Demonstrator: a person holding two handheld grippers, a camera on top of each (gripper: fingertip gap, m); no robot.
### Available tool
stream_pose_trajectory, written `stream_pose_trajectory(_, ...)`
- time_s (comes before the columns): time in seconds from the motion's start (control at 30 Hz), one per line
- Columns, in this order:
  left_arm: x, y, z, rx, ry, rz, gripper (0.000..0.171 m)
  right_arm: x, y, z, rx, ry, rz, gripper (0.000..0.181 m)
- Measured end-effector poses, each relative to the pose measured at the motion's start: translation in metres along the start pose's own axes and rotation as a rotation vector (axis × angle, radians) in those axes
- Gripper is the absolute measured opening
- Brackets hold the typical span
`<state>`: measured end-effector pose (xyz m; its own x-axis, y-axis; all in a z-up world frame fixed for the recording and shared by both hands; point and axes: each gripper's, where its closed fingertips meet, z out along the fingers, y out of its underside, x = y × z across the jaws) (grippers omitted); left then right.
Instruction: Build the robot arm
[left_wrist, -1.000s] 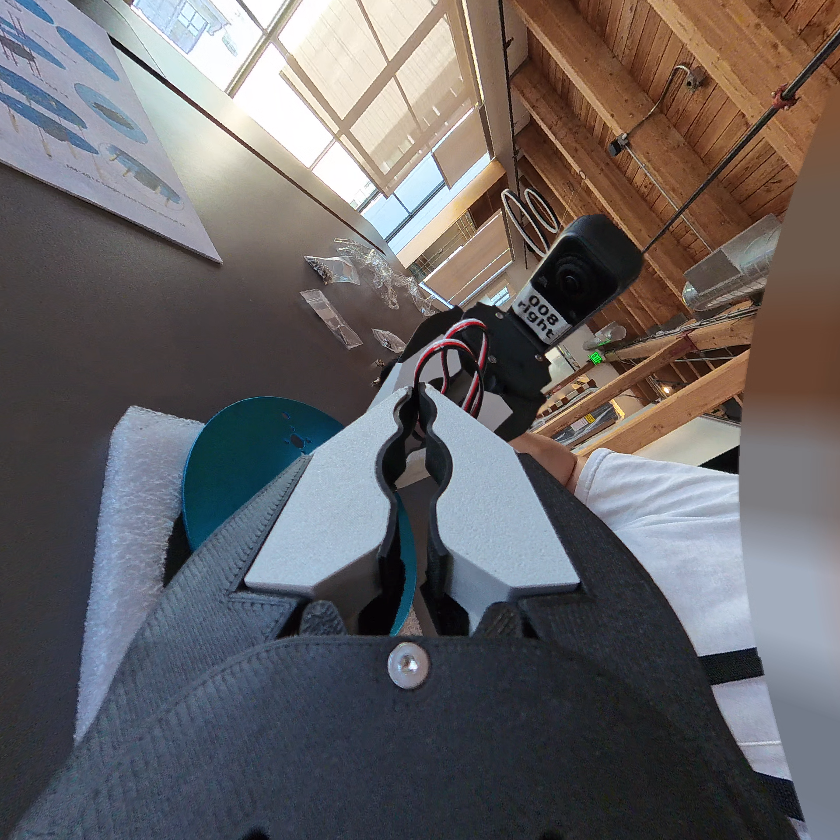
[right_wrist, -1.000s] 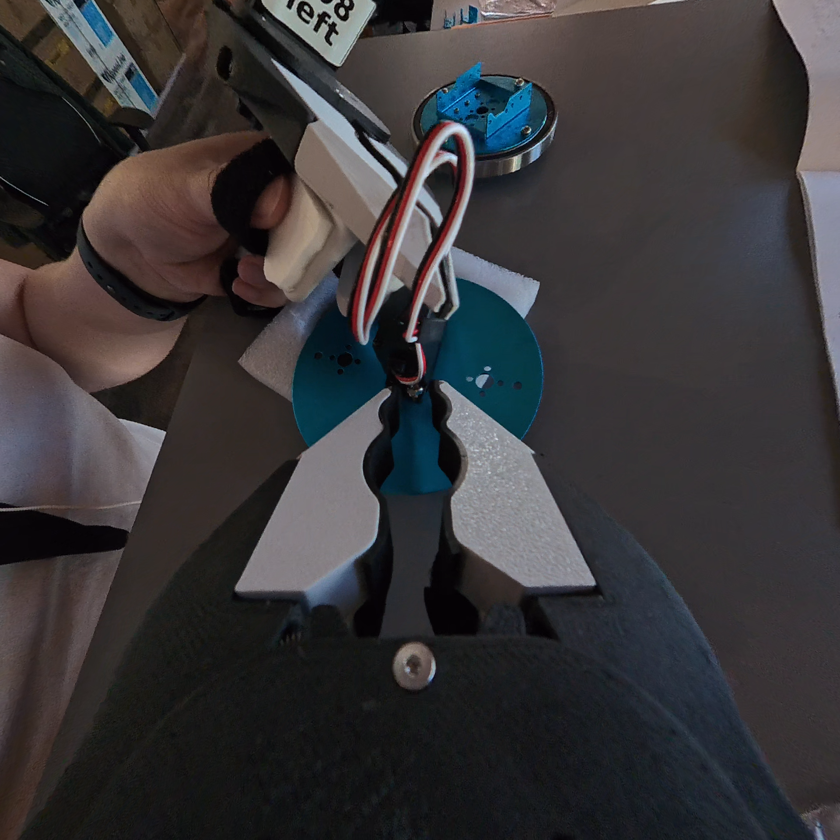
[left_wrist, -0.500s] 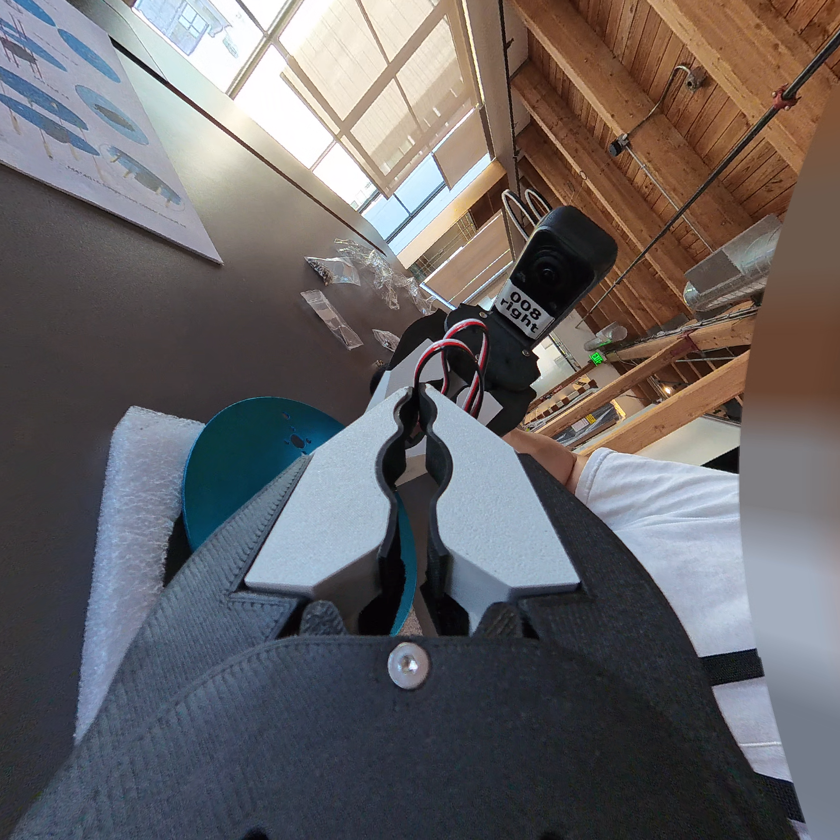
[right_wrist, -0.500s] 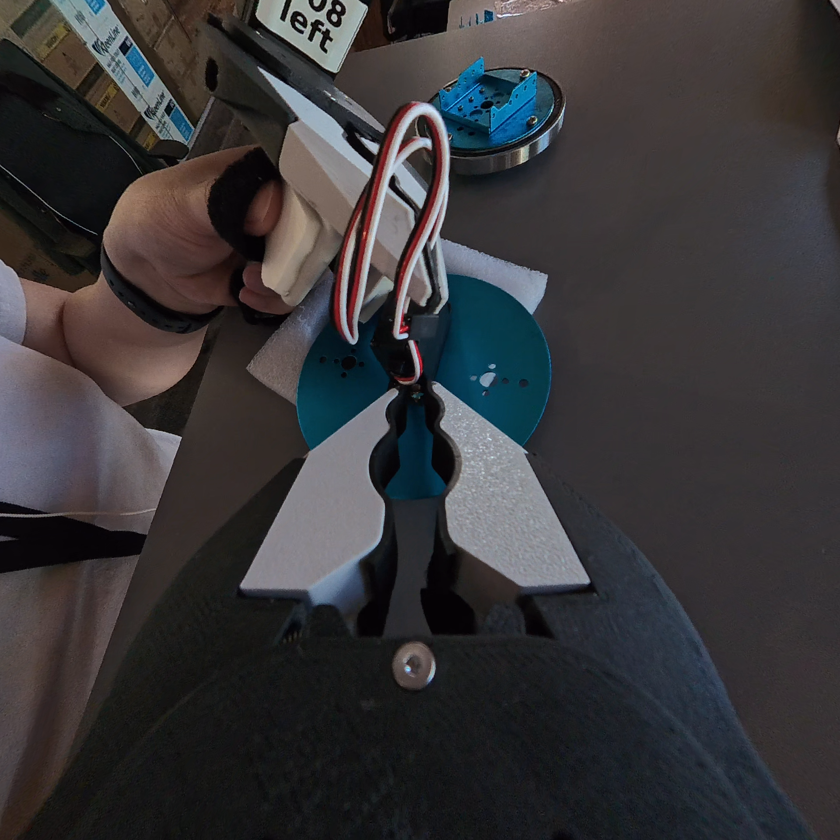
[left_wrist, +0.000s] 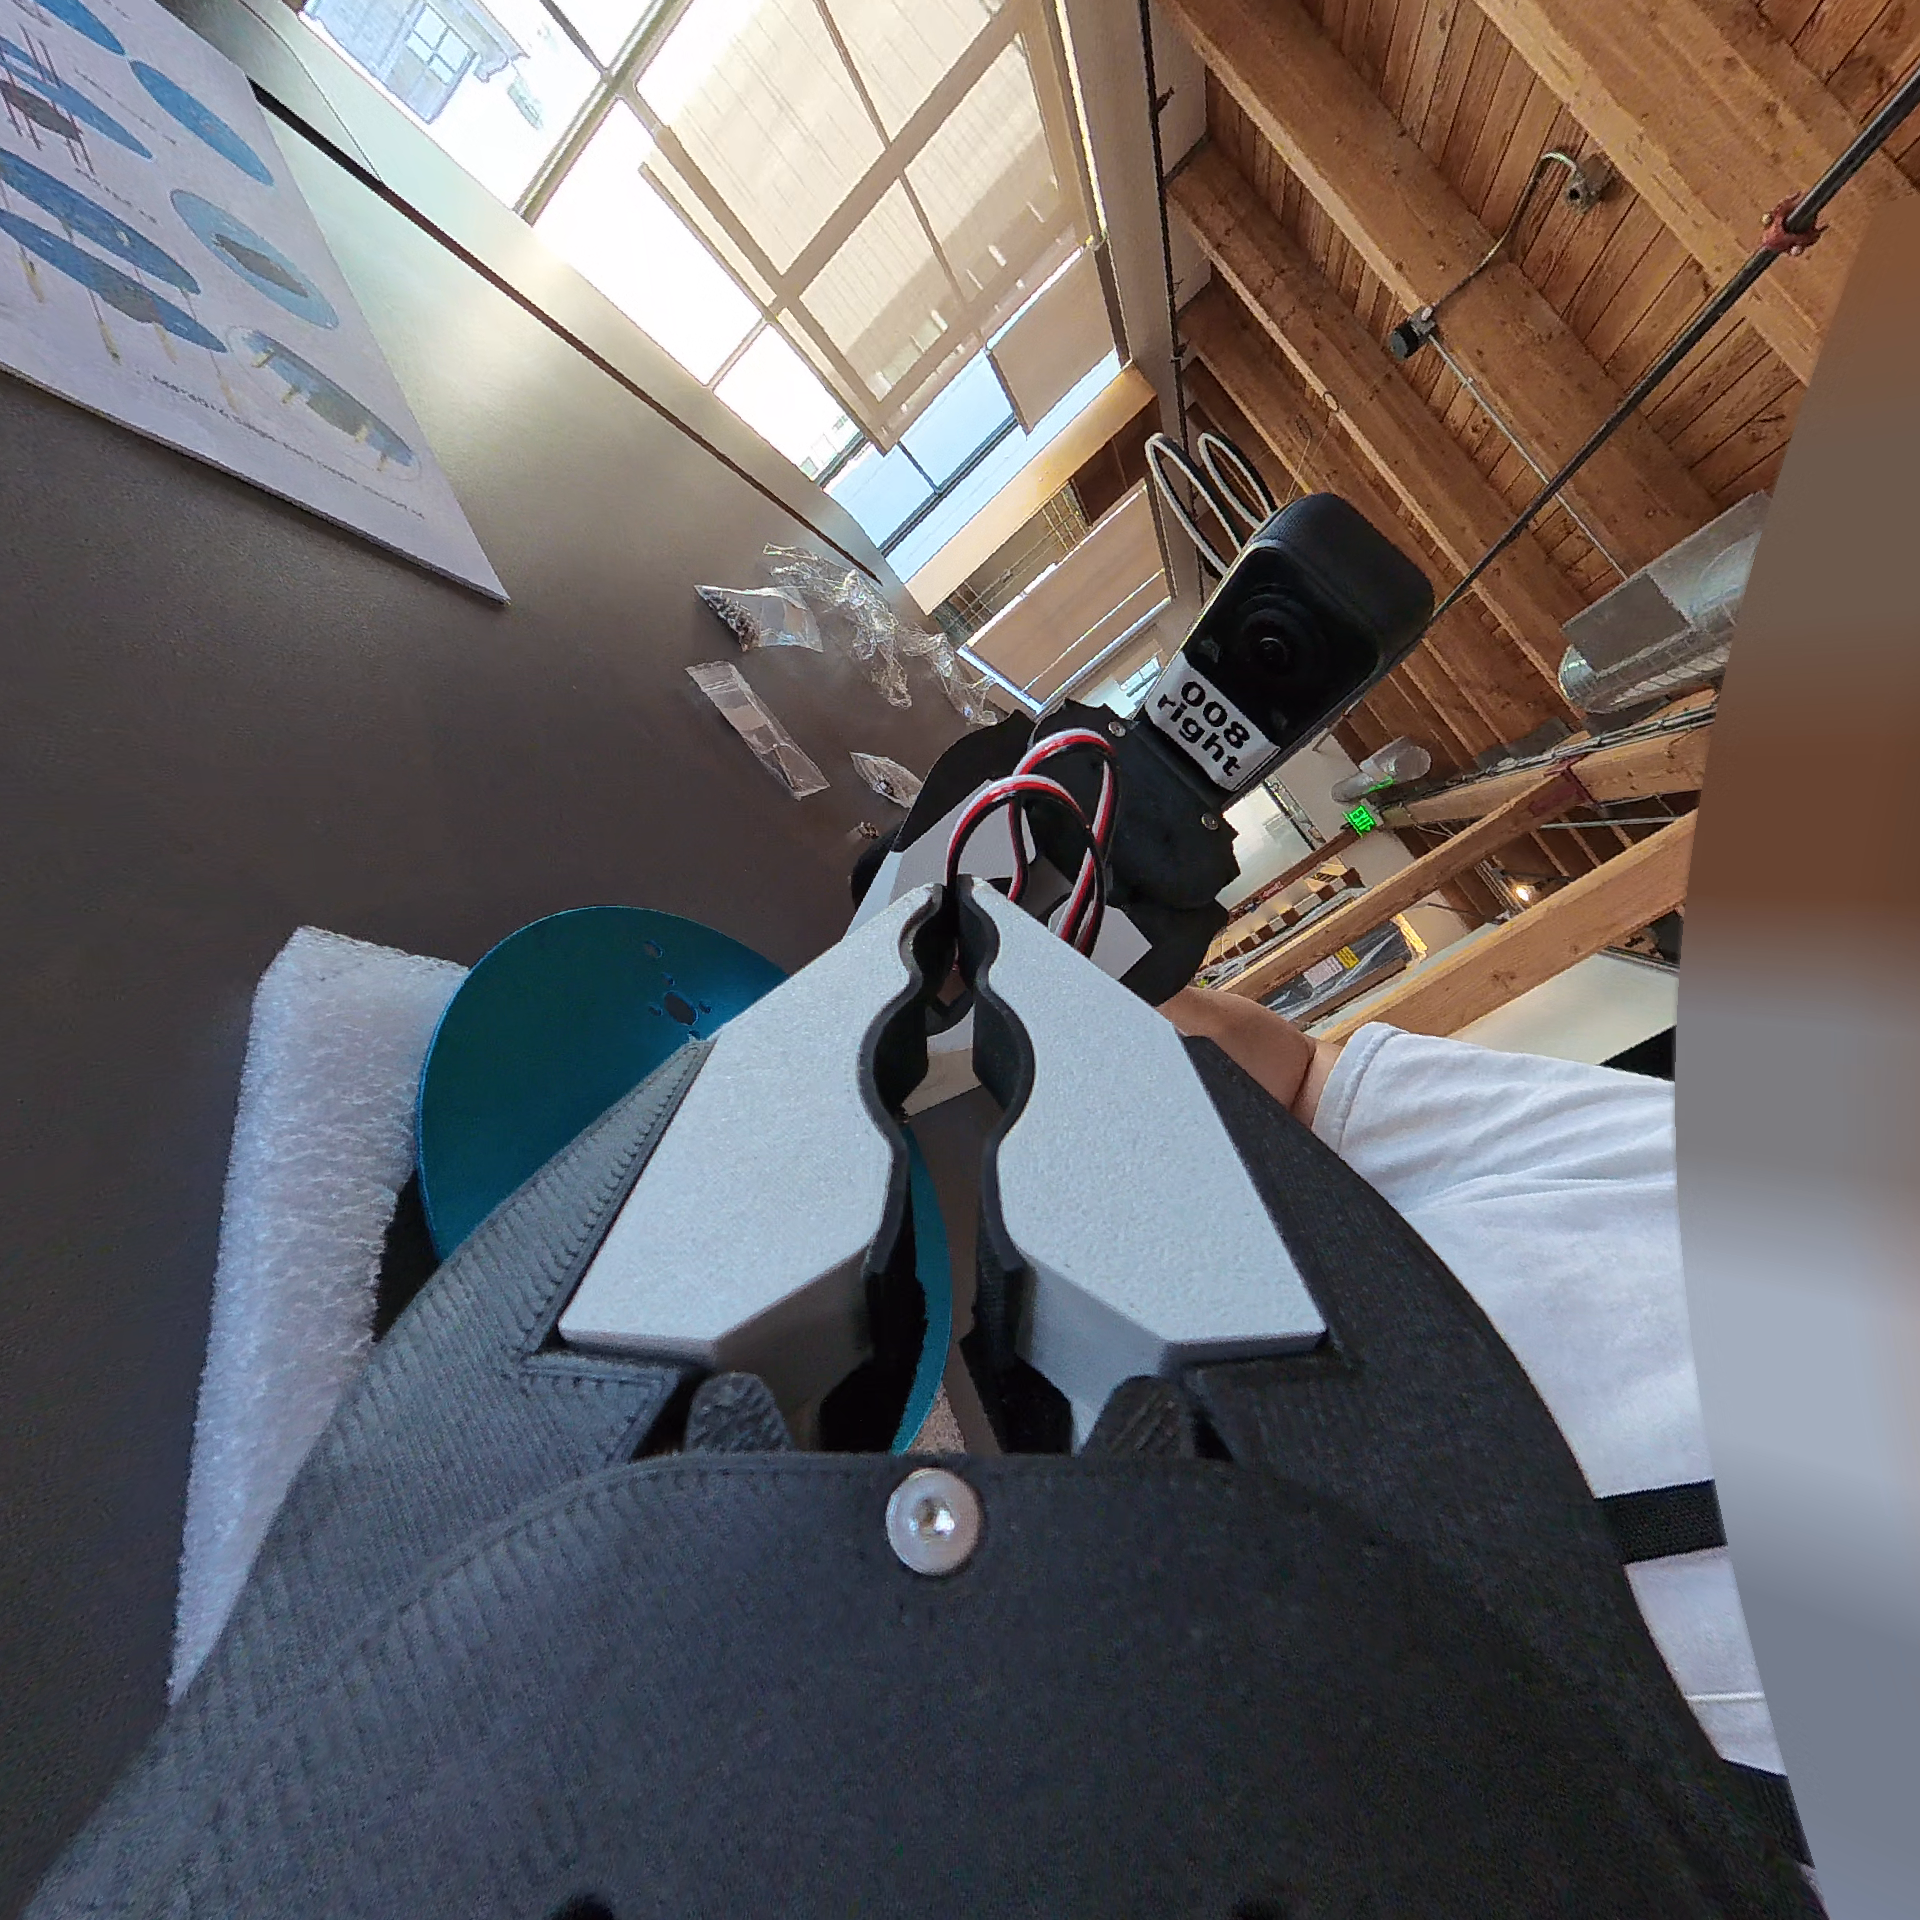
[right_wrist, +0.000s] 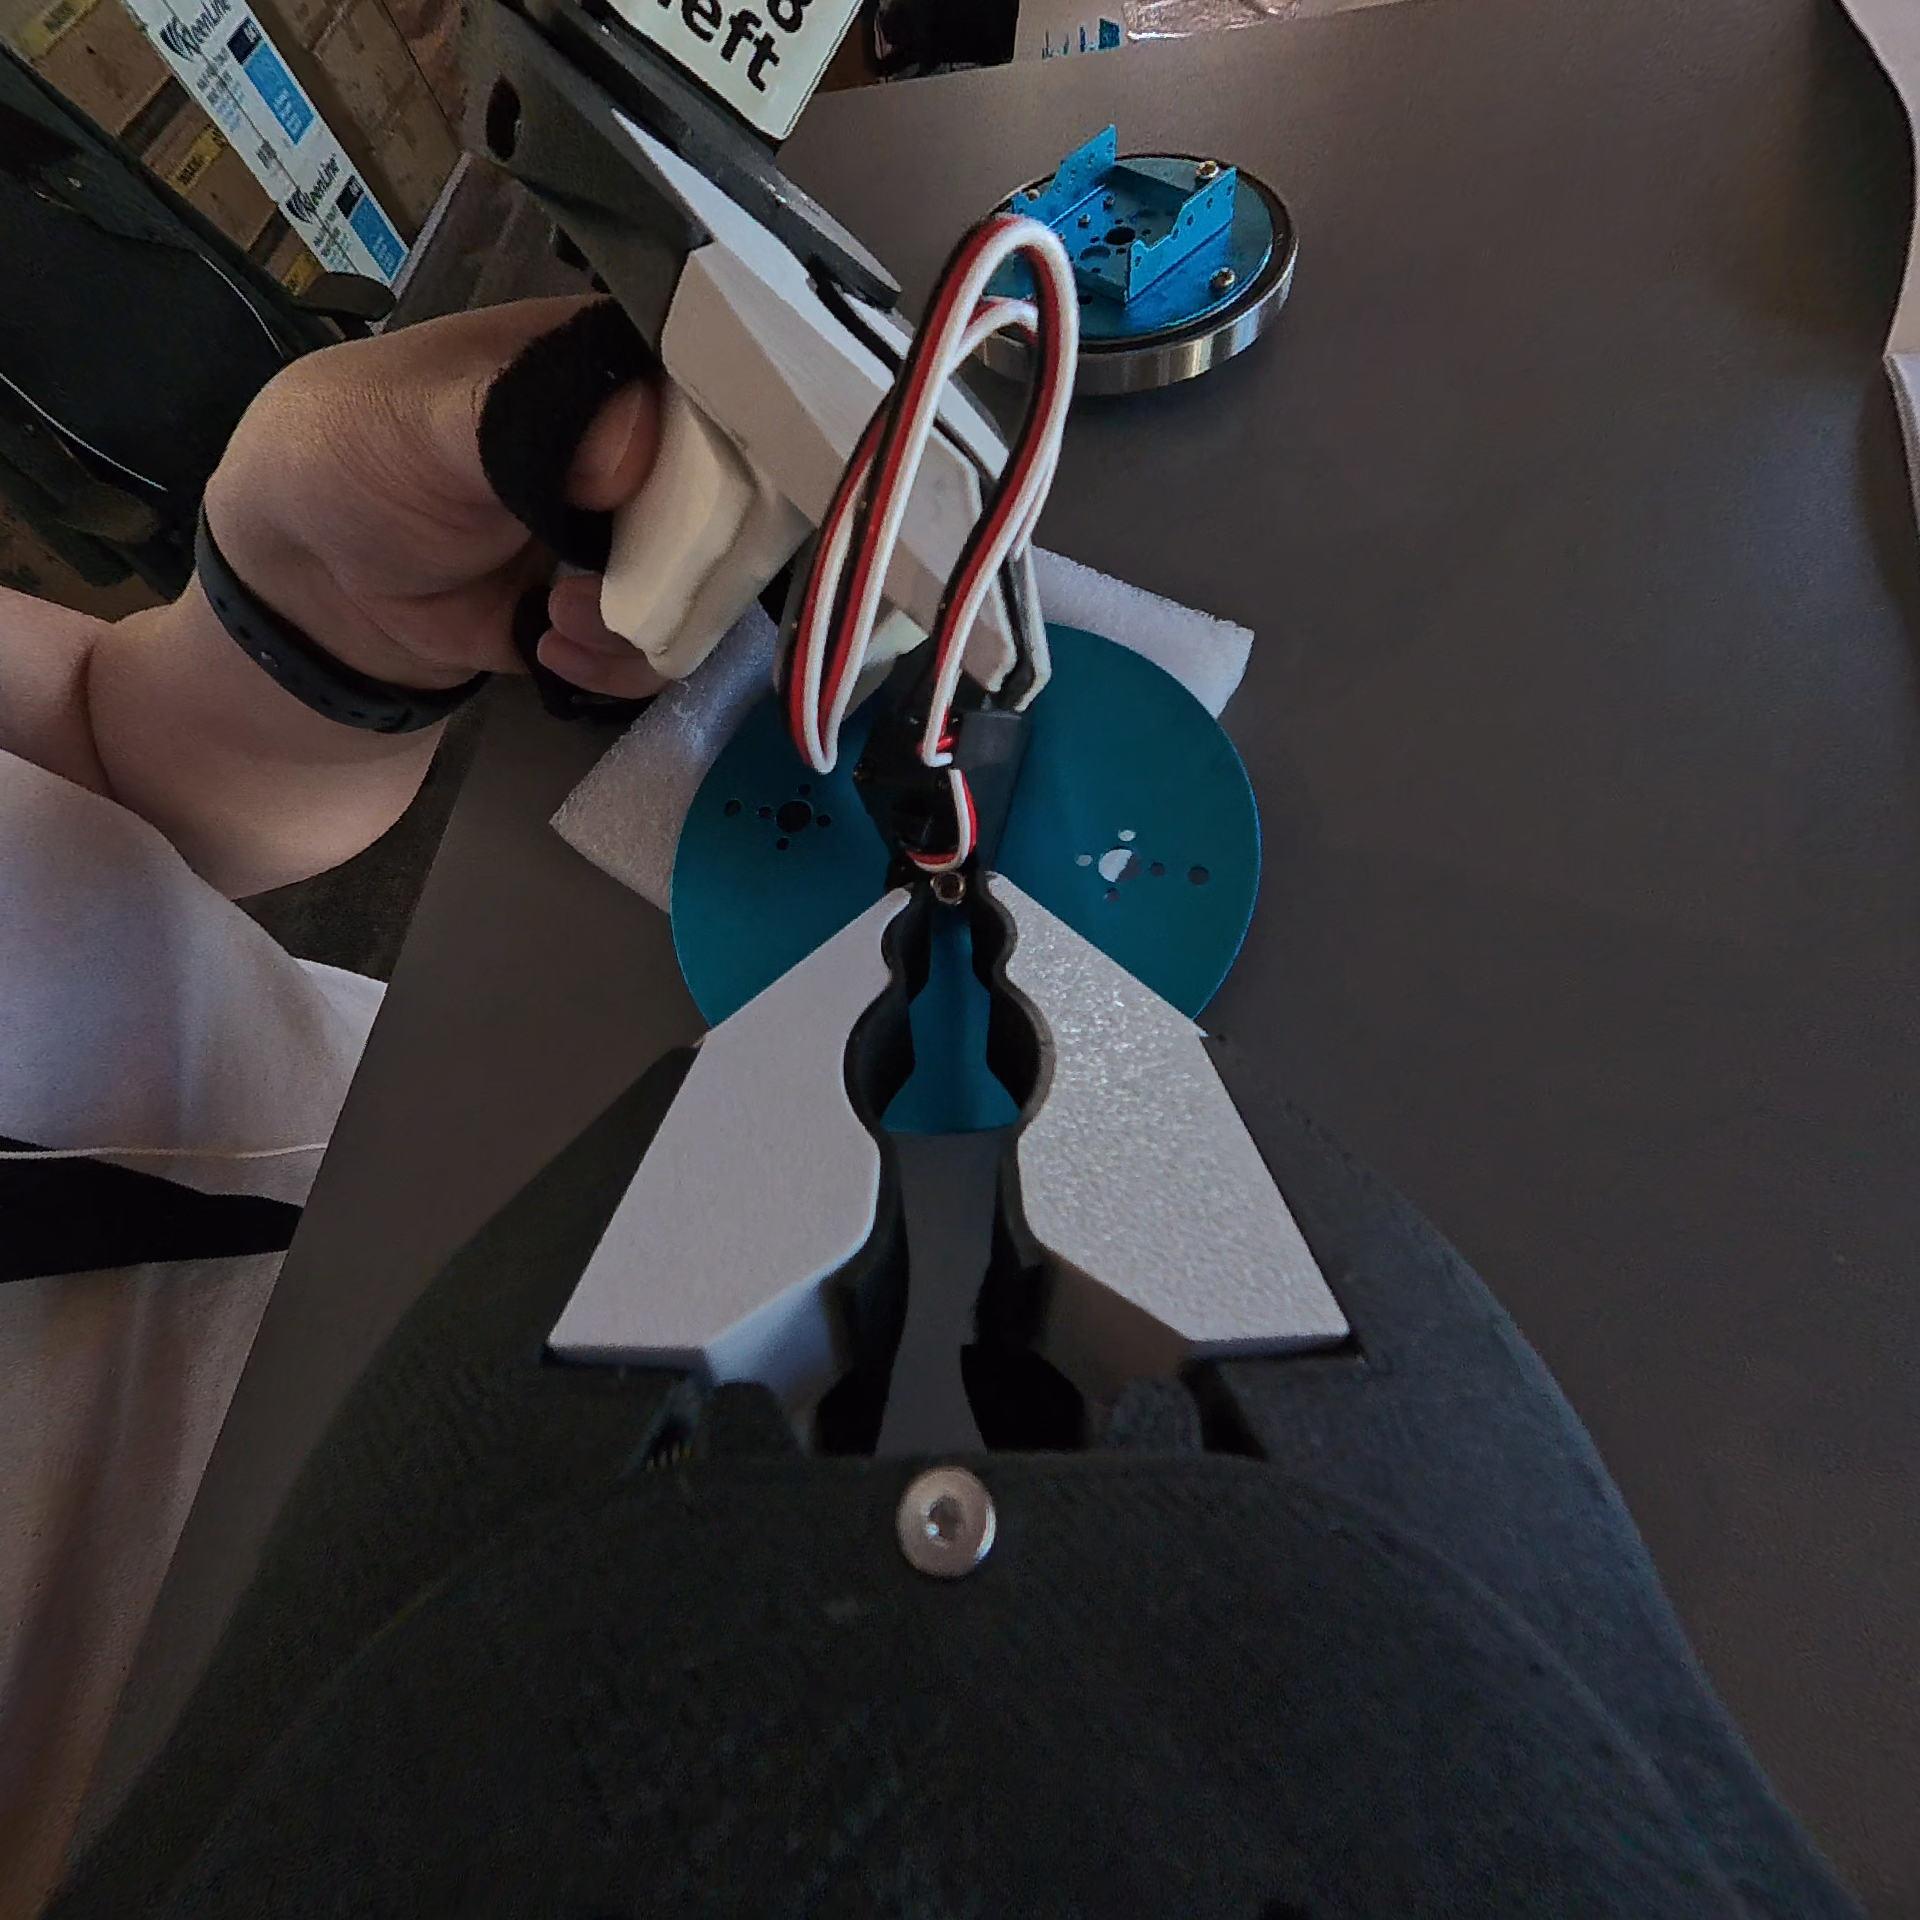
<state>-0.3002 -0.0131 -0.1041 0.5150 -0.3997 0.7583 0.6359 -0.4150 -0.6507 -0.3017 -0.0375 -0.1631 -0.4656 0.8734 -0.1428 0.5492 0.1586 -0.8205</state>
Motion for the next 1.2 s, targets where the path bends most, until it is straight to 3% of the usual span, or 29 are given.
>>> stream_pose_trajectory(1.2,0.0,-0.0003,0.0001,0.0,-0.001,0.003,0.0,0.0014,0.004,-0.0022,-0.003,-0.006,0.004,0.008)
